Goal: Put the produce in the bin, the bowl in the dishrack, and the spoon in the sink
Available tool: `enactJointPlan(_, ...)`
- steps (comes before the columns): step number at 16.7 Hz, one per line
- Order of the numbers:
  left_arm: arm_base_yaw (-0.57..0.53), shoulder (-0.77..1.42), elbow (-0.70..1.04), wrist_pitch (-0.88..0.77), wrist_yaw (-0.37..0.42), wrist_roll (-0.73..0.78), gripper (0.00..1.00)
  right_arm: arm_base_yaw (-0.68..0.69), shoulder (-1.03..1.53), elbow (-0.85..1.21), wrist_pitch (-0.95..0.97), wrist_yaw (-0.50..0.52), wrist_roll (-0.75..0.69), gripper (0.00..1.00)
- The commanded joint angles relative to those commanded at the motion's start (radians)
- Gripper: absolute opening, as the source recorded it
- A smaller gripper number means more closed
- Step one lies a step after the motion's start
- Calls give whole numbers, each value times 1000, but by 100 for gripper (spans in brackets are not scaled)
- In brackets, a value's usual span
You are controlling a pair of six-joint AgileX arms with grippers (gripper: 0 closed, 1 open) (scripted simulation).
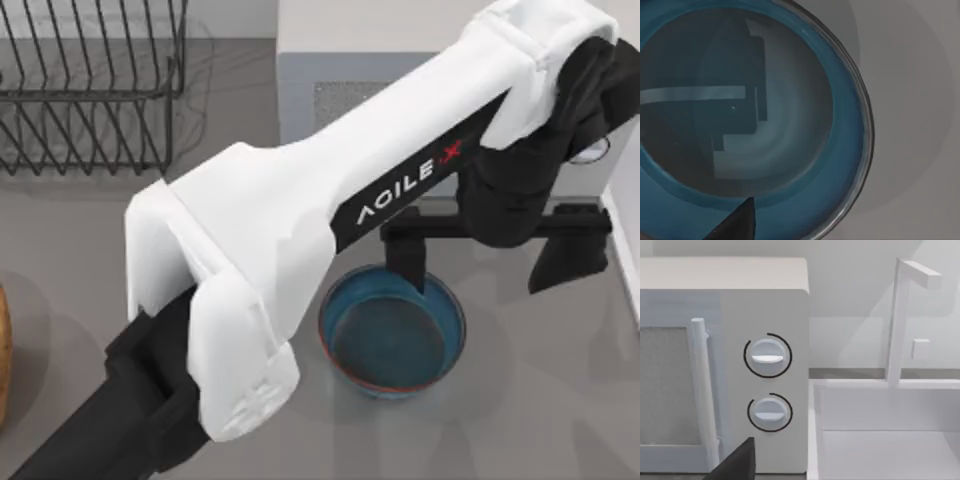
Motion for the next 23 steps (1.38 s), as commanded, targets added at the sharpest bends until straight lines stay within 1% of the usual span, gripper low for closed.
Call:
enactJointPlan(6, 0, -93, -392, 291, -1, -1, 100, 0, 0, 0, 0, 0, 0, 100)
enactJointPlan(8, -1, -114, -495, 373, -1, -2, 100, 0, 0, 0, 0, 0, 0, 100)
enactJointPlan(11, -2, -127, -570, 439, -2, -3, 100, 0, 0, 0, 0, 0, 0, 100)
enactJointPlan(15, -2, -127, -573, 442, -2, -3, 100, 0, 0, 0, 0, 0, 0, 100)
enactJointPlan(23, -2, -127, -573, 442, -2, -3, 40, 0, 0, 0, 0, 0, 0, 100)
